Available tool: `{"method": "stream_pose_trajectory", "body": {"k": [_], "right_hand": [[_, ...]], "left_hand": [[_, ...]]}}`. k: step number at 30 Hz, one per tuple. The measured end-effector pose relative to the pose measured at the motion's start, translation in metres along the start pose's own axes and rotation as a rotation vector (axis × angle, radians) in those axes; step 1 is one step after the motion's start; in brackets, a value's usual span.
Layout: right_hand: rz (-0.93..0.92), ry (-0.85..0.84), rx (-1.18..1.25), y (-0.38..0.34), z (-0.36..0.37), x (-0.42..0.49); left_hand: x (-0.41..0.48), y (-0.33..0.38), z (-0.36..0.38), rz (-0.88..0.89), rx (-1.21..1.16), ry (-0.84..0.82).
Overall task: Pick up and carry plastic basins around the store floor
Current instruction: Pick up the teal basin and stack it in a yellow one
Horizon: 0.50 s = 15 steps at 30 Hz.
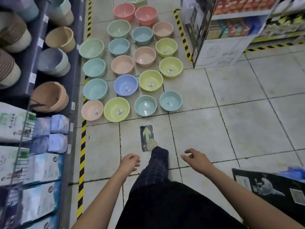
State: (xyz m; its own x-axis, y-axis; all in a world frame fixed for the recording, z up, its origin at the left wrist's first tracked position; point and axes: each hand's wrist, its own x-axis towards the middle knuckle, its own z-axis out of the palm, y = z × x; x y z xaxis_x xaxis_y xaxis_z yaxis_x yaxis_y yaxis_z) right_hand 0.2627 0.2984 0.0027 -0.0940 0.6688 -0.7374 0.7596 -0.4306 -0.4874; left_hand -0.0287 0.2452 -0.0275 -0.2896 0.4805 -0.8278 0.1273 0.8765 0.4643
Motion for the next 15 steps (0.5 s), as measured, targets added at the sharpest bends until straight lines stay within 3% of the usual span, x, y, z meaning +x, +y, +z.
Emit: {"method": "stream_pose_trajectory", "body": {"k": [8,15], "right_hand": [[0.033,0.032,-0.080,-0.094,-0.104,0.116],[0.103,0.073,-0.043,-0.131,-0.198,0.205]], "left_hand": [[0.089,0.144,-0.033,0.038,-0.019,-0.009],[0.158,0.269,-0.030,0.069,0.081,-0.052]]}}
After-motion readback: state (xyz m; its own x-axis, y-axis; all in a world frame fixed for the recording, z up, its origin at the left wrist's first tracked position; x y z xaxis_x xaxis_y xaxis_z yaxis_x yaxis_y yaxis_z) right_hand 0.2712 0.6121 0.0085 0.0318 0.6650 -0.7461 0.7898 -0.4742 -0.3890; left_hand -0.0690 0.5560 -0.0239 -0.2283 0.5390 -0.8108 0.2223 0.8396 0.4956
